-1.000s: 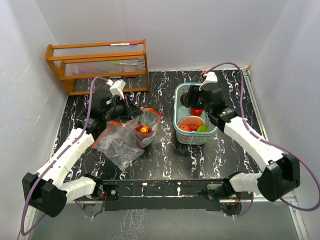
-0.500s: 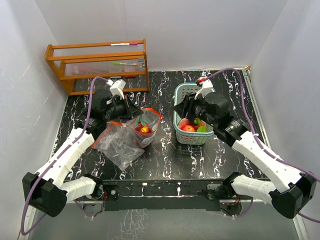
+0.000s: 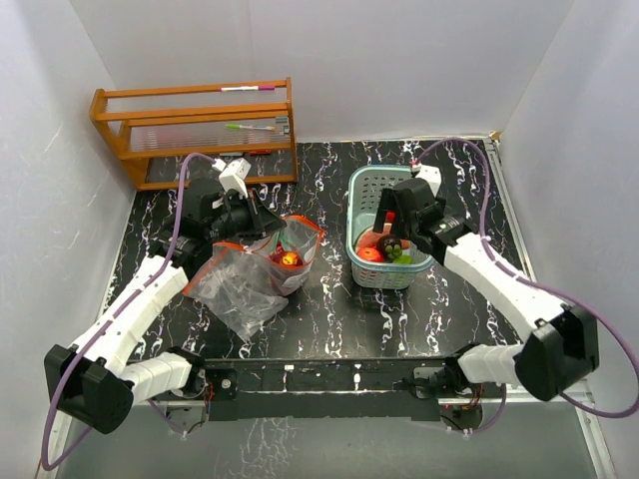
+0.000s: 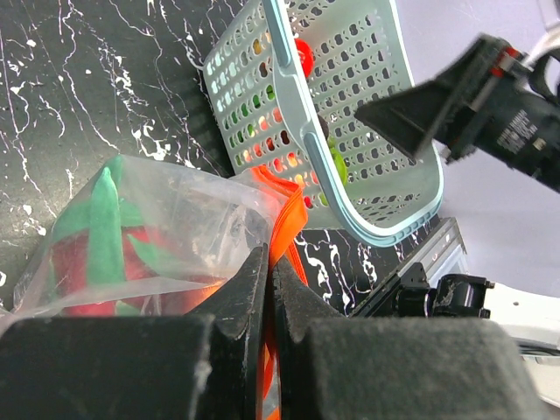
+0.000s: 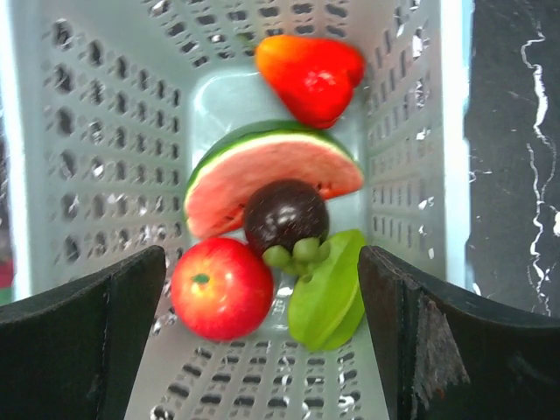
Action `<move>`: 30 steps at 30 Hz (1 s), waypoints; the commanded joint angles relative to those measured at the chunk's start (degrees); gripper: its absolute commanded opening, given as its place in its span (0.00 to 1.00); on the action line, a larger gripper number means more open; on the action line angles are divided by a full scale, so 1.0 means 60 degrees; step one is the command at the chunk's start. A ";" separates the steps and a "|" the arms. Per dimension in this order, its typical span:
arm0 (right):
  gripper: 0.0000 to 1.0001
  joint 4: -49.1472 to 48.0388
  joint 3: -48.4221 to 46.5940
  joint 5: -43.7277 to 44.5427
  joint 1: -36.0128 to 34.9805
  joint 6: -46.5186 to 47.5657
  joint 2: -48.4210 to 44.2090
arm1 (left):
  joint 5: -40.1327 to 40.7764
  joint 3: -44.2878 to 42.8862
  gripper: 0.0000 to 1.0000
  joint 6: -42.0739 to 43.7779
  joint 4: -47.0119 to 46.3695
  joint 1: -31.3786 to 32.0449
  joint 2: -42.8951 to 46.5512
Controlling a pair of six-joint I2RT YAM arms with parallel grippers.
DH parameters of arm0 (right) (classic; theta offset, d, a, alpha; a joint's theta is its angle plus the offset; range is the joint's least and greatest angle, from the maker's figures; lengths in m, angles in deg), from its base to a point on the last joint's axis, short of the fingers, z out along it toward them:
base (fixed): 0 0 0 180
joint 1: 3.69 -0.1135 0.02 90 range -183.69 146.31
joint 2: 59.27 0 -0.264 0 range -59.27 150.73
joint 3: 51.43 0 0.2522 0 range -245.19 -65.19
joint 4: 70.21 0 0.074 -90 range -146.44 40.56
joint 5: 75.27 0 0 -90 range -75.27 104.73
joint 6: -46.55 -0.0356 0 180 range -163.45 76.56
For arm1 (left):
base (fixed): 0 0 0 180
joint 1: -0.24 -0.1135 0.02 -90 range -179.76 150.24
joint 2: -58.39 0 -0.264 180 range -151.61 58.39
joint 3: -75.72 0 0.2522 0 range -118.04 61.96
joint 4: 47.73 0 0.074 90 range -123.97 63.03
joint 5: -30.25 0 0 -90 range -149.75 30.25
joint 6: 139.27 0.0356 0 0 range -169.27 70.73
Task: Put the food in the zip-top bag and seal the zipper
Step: Pick up the fake fruit from the bin.
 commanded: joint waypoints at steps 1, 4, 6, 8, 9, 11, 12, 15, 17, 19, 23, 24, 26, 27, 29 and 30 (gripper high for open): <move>0.96 0.0096 -0.0773 -0.0263 0.0546 0.0370 0.1056 | -0.0264 -0.0169 0.00 0.0079 -0.0041 -0.0003 0.0380; 0.96 0.0162 -0.1071 -0.0582 0.0608 0.0550 0.1715 | -0.0301 -0.0145 0.00 0.0116 -0.0054 -0.0003 0.0412; 0.96 0.0230 -0.1275 -0.0737 0.0607 0.0633 0.2041 | -0.0312 -0.0133 0.00 0.0139 -0.0031 -0.0003 0.0453; 0.96 0.0304 -0.1422 -0.0731 0.0604 0.0651 0.2274 | -0.0336 -0.0129 0.00 0.0169 0.0012 -0.0003 0.0486; 0.96 0.0354 -0.1460 -0.0665 0.0614 0.0656 0.2360 | -0.0323 -0.0132 0.00 0.0186 0.0039 -0.0003 0.0501; 0.96 0.0494 -0.1496 -0.0471 0.0614 0.0656 0.2528 | -0.0284 -0.0166 0.00 0.0260 0.0122 -0.0003 0.0525; 0.96 0.0577 -0.1477 -0.0407 0.0606 0.0664 0.2603 | -0.0265 -0.0199 0.00 0.0300 0.0168 -0.0003 0.0545; 0.93 0.0753 -0.1318 -0.0332 0.0614 0.0707 0.2810 | -0.0224 -0.0259 0.00 0.0382 0.0268 -0.0003 0.0578; 0.92 0.0838 -0.1174 -0.0310 0.0604 0.0694 0.2929 | -0.0213 -0.0251 0.00 0.0389 0.0285 -0.0003 0.0573; 0.90 0.0866 -0.0994 -0.0304 0.0605 0.0686 0.3035 | -0.0215 -0.0187 0.00 0.0377 0.0253 -0.0003 0.0579; 0.86 0.0920 -0.0742 -0.0325 0.0612 0.0693 0.3247 | -0.0235 -0.0051 0.00 0.0335 0.0171 -0.0003 0.0571; 0.82 0.0918 -0.0713 -0.0393 0.0607 0.0710 0.3288 | -0.0239 -0.0036 0.00 0.0323 0.0156 -0.0003 0.0565; 0.73 0.0956 -0.0667 -0.0542 0.0603 0.0729 0.3340 | -0.0244 -0.0008 0.00 0.0315 0.0140 -0.0003 0.0539; 0.72 0.0943 -0.0619 -0.0588 0.0615 0.0730 0.3329 | -0.0249 -0.0001 0.00 0.0314 0.0126 -0.0005 0.0528; 0.72 0.0823 -0.0502 -0.0628 0.0605 0.0761 0.3307 | -0.0223 -0.0001 0.00 0.0316 0.0124 -0.0003 0.0507; 0.72 0.0754 -0.0465 -0.0649 0.0614 0.0803 0.3341 | -0.0232 -0.0002 0.00 0.0315 0.0111 -0.0003 0.0498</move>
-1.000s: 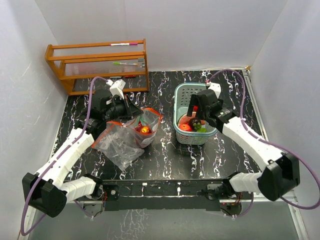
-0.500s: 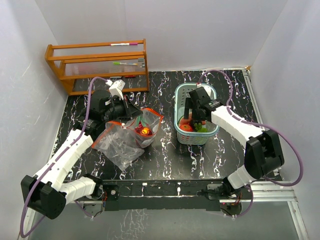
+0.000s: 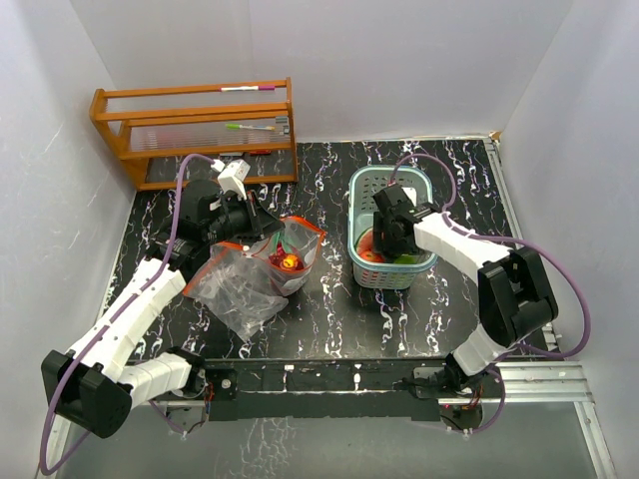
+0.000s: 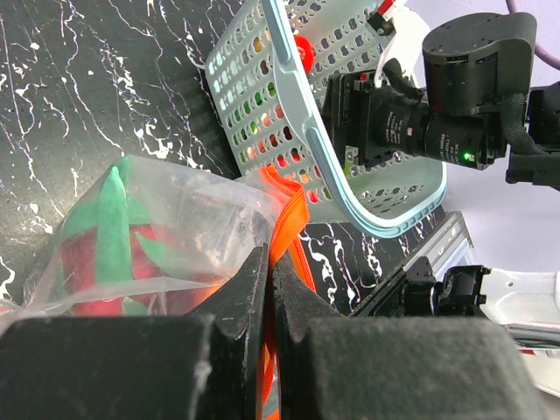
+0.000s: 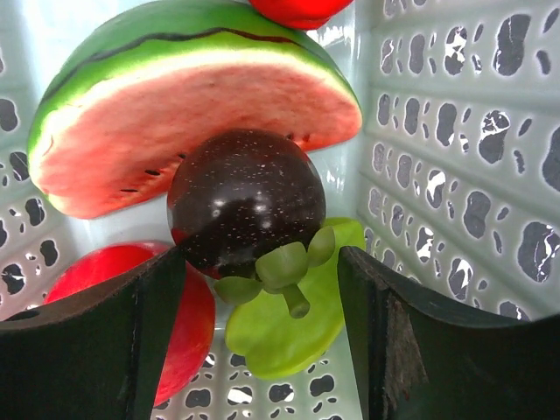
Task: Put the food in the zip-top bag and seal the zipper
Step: Pick up the fake fruit from the bin.
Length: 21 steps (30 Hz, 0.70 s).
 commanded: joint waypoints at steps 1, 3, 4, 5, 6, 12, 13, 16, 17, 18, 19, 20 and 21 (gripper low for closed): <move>0.72 -0.0286 0.0106 -0.0030 0.0014 0.0144 0.0025 | -0.0213 -0.0006 0.00 0.0041 -0.0112 -0.0003 0.0255; 0.72 -0.0360 0.0069 -0.0102 0.0005 0.0192 0.0177 | -0.0232 -0.0014 0.00 0.0041 -0.0112 -0.0003 0.0231; 0.72 -0.0399 0.0061 -0.0107 0.0012 0.0213 0.0288 | -0.0234 -0.0009 0.00 0.0043 -0.0112 -0.0003 0.0226; 0.72 -0.0452 0.0058 -0.0108 0.0015 0.0217 0.0382 | -0.0231 -0.0008 0.00 0.0041 -0.0112 -0.0003 0.0225; 0.72 -0.0522 0.0047 -0.0088 0.0012 0.0224 0.0469 | -0.0238 -0.0004 0.00 0.0045 -0.0112 -0.0003 0.0221; 0.50 -0.0636 -0.0102 0.0192 0.0016 0.0168 0.0580 | -0.0194 -0.0054 0.00 0.0099 -0.0018 0.0005 0.0225; 0.47 -0.0611 -0.0145 0.0203 0.0006 0.0166 0.0496 | -0.0191 -0.0069 0.00 0.0100 -0.0011 -0.0002 0.0212; 0.41 -0.0487 -0.0409 0.0106 0.0012 0.0168 0.0043 | -0.0195 -0.0106 0.00 0.0100 0.0003 -0.0003 0.0196; 0.40 -0.0404 -0.0532 0.0032 0.0006 0.0168 -0.0150 | -0.0195 -0.0118 0.00 0.0100 -0.0003 -0.0003 0.0183; 0.40 -0.0322 -0.0686 -0.0087 0.0012 0.0192 -0.0352 | -0.0182 -0.0128 0.00 0.0100 -0.0009 -0.0003 0.0175; 0.40 -0.0248 -0.0839 -0.0275 0.0006 0.0239 -0.0593 | -0.0180 -0.0135 0.00 0.0087 -0.0010 -0.0003 0.0176; 0.40 -0.0198 -0.0997 -0.0508 0.0005 0.0298 -0.0843 | -0.0167 -0.0125 0.00 0.0085 -0.0023 -0.0003 0.0180; 0.40 -0.0192 -0.1120 -0.0736 0.0009 0.0384 -0.1114 | -0.0166 -0.0122 0.00 0.0085 -0.0032 -0.0005 0.0177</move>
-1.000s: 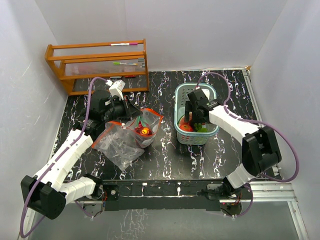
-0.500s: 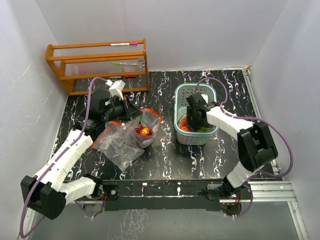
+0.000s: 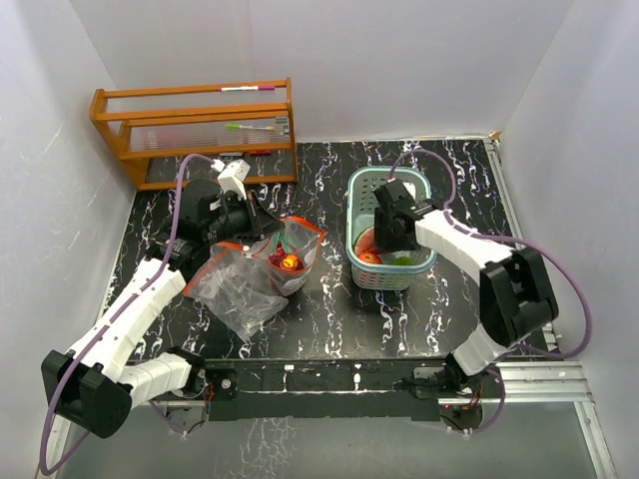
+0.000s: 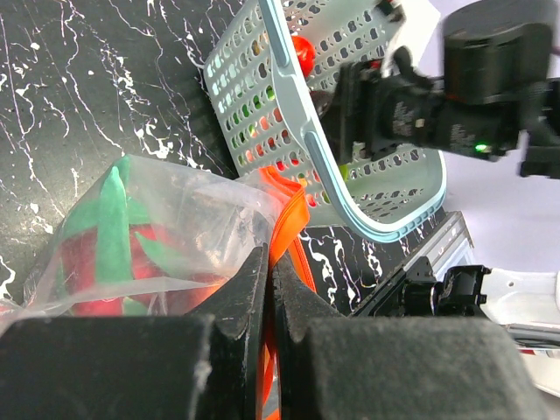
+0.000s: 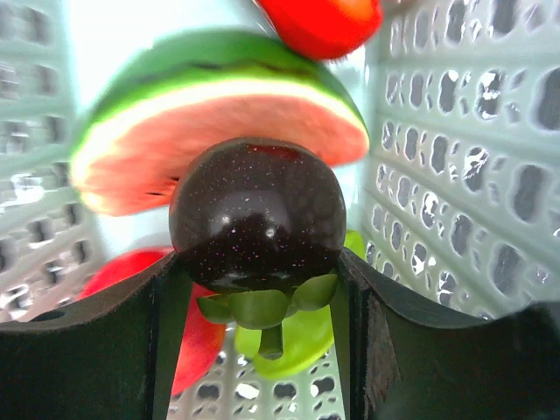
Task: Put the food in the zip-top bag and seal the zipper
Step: Pick up the fake fruit from the bin, then place the fake fruit in the zipper food storage bag.
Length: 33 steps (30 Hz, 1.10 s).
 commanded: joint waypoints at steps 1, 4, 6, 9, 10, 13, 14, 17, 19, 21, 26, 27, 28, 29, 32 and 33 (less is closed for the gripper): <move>0.40 -0.0209 -0.1121 -0.0806 -0.0016 0.0320 -0.1746 | -0.0153 -0.0110 0.00 0.0083 -0.0046 -0.0003 0.0175; 0.40 -0.0245 -0.1400 -0.1521 -0.0020 0.0439 -0.2545 | -0.0123 -0.0039 0.00 0.0063 -0.0094 -0.0003 0.0166; 0.39 -0.0283 -0.1520 -0.2297 -0.0013 0.0511 -0.2951 | -0.0108 0.0018 0.00 0.0063 -0.0133 -0.0003 0.0124; 0.38 -0.0668 -0.1475 -0.3679 -0.0085 0.0522 -0.3467 | -0.0132 0.0039 0.00 0.0056 -0.0149 -0.0003 0.0040; 0.38 -0.0888 -0.1397 -0.4013 -0.0182 0.0432 -0.3620 | -0.0169 0.0029 0.00 0.0029 -0.0163 -0.0003 0.0019; 0.38 -0.1559 -0.1257 -0.4259 -0.0973 -0.0012 -0.3964 | -0.0235 -0.0009 0.00 -0.0045 -0.0236 -0.0003 0.0004; 0.38 -0.1733 -0.1280 -0.4116 -0.1405 -0.0134 -0.4008 | -0.0238 -0.0036 0.00 -0.0053 -0.0223 -0.0003 0.0001; 0.38 -0.2252 -0.1480 -0.3694 -0.2774 -0.0374 -0.3875 | -0.0225 -0.0138 0.00 -0.0050 -0.0161 -0.0010 0.0005; 0.38 -0.2714 -0.1536 -0.3683 -0.3297 -0.0518 -0.3684 | -0.0209 -0.0191 0.00 -0.0061 -0.0131 -0.0003 0.0027; 0.38 -0.2997 -0.1653 -0.3692 -0.3727 -0.0576 -0.3343 | -0.0208 -0.0227 0.00 -0.0081 -0.0100 -0.0003 0.0070; 0.38 -0.2993 -0.1878 -0.3469 -0.4403 -0.0575 -0.2469 | -0.0173 -0.0274 0.00 -0.0083 -0.0023 -0.0003 0.0209; 0.38 -0.3000 -0.1867 -0.3446 -0.4454 -0.0578 -0.2354 | -0.0170 -0.0313 0.00 -0.0083 0.0020 -0.0003 0.0221; 0.38 -0.3018 -0.1853 -0.3425 -0.4489 -0.0591 -0.2218 | -0.0168 -0.0356 0.00 -0.0070 0.0051 -0.0003 0.0232; 0.39 -0.3077 -0.1829 -0.3422 -0.4505 -0.0607 -0.2105 | -0.0176 -0.0441 0.00 -0.0044 0.0080 -0.0003 0.0238; 0.39 -0.3228 -0.1915 -0.3413 -0.4566 -0.0612 -0.1676 | -0.0176 -0.0641 0.00 -0.0053 0.0099 -0.0010 0.0249; 0.40 -0.3251 -0.1972 -0.3311 -0.4593 -0.0586 -0.1530 | -0.0200 -0.0699 0.00 -0.0063 0.0106 -0.0004 0.0274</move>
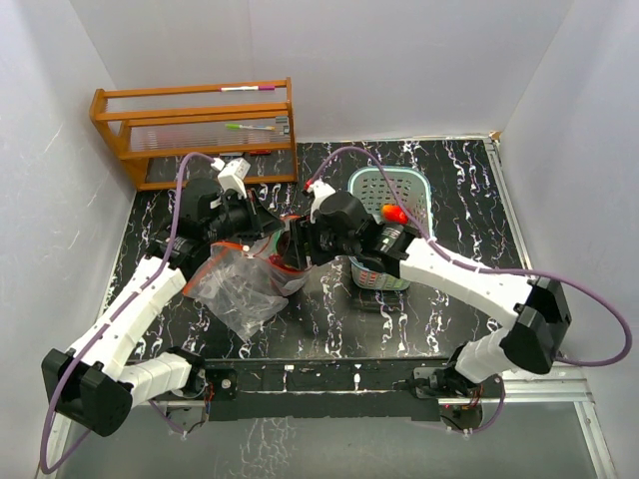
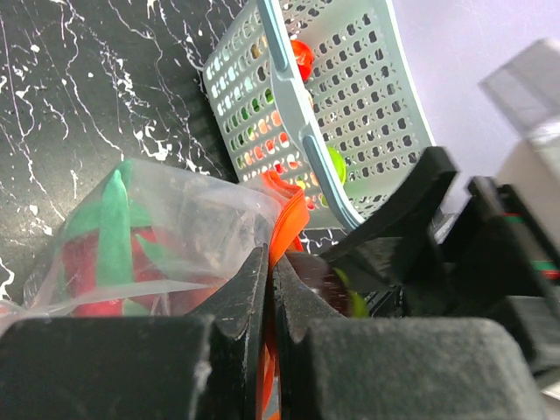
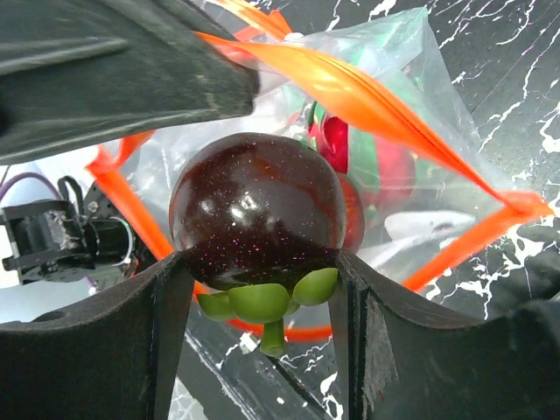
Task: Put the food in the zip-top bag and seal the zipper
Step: Place the fake fruit in the zipper food storage bag.
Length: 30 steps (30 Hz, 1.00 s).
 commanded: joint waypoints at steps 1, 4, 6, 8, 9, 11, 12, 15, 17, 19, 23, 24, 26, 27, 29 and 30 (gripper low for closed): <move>0.41 -0.0916 -0.0636 0.0407 -0.0120 -0.0002 0.0414 | -0.0223 -0.0655 0.00 -0.0041 0.0071 -0.0003 0.0379; 0.43 -0.1381 -0.0732 0.0645 -0.0185 0.0045 0.0757 | -0.0274 -0.0704 0.00 -0.0106 0.0071 -0.0003 0.0474; 0.46 -0.1693 -0.0818 0.0754 -0.0241 0.0131 0.0995 | -0.0289 -0.0660 0.00 -0.0137 0.0093 -0.0003 0.0539; 0.53 -0.1527 -0.1094 0.1054 -0.0350 0.0216 0.1318 | -0.0277 -0.0597 0.00 -0.0129 0.0113 -0.0002 0.0607; 0.58 -0.1352 -0.1206 0.1242 -0.0407 0.0214 0.1441 | -0.0267 -0.0579 0.00 -0.0123 0.0146 -0.0003 0.0625; 0.73 -0.1148 -0.1240 0.1548 -0.0498 0.0197 0.1466 | -0.0252 -0.0562 0.00 -0.0064 0.0221 -0.0003 0.0639; 0.85 -0.1075 -0.1180 0.1727 -0.0561 0.0186 0.1330 | -0.0239 -0.0529 0.00 -0.0024 0.0247 -0.0003 0.0651; 0.99 -0.0855 -0.0947 0.2117 -0.0621 0.0158 0.0898 | -0.0231 -0.0476 0.00 0.0001 0.0262 -0.0003 0.0648; 0.99 -0.0707 -0.0786 0.2212 -0.0640 0.0129 0.0478 | -0.0217 -0.0473 0.00 0.0014 0.0258 -0.0003 0.0635; 0.99 -0.0515 -0.0638 0.2232 -0.0656 0.0074 0.0037 | -0.0212 -0.0477 0.00 0.0023 0.0247 -0.0003 0.0624; 0.99 -0.0103 -0.0175 0.2447 -0.0688 -0.0243 -0.1036 | -0.0074 -0.0546 0.00 0.0183 0.0472 -0.0003 0.0641; 0.99 0.0027 -0.0012 0.2586 -0.0685 -0.0352 -0.1263 | -0.0024 -0.0557 0.00 0.0235 0.0535 -0.0003 0.0662; 0.99 0.0394 0.0315 0.2941 -0.0688 -0.0548 -0.1535 | -0.0005 -0.0575 0.00 0.0281 0.0627 -0.0006 0.0682; 0.99 0.0620 0.0415 0.3143 -0.0685 -0.0608 -0.1585 | -0.0001 -0.0583 0.00 0.0299 0.0651 -0.0003 0.0709; 0.99 0.0939 0.0587 0.3456 -0.0682 -0.0722 -0.1595 | 0.0000 -0.0602 0.00 0.0301 0.0678 -0.0003 0.0742; 0.99 0.0996 0.0687 0.3527 -0.0686 -0.0762 -0.1563 | 0.0007 -0.0616 0.00 0.0312 0.0692 -0.0003 0.0746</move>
